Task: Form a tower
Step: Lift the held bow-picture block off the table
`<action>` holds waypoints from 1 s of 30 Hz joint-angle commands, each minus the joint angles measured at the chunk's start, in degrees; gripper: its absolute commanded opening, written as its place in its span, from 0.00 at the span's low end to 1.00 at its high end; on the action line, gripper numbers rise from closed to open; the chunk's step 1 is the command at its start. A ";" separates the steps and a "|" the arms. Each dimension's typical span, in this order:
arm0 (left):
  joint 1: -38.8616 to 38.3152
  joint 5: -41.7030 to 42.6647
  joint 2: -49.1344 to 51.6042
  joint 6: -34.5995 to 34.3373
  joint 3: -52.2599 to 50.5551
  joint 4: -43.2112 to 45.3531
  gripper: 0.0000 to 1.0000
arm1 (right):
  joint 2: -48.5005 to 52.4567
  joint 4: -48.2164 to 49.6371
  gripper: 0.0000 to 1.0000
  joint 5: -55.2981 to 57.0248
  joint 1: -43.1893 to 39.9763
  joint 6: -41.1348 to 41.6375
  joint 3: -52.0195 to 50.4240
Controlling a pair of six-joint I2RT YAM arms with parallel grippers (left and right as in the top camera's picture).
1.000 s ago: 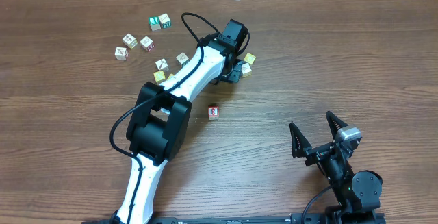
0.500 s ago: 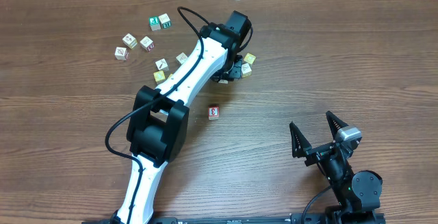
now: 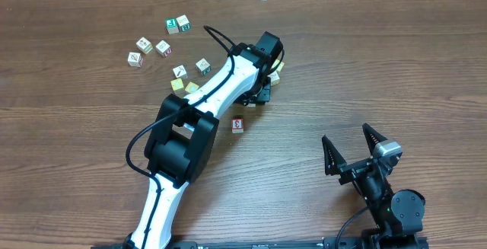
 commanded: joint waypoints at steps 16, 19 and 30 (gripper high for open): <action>-0.02 -0.72 -1.20 -0.07 -0.61 -0.42 0.39 | -0.50 0.28 1.00 -0.04 -0.26 0.15 -0.59; -0.02 -0.72 -1.20 -0.07 -0.59 -0.35 0.35 | -0.50 0.28 1.00 -0.04 -0.26 0.15 -0.59; 0.00 -0.79 -1.40 -0.11 2.60 -3.15 0.27 | -0.50 0.28 1.00 -0.04 -0.26 0.15 -0.59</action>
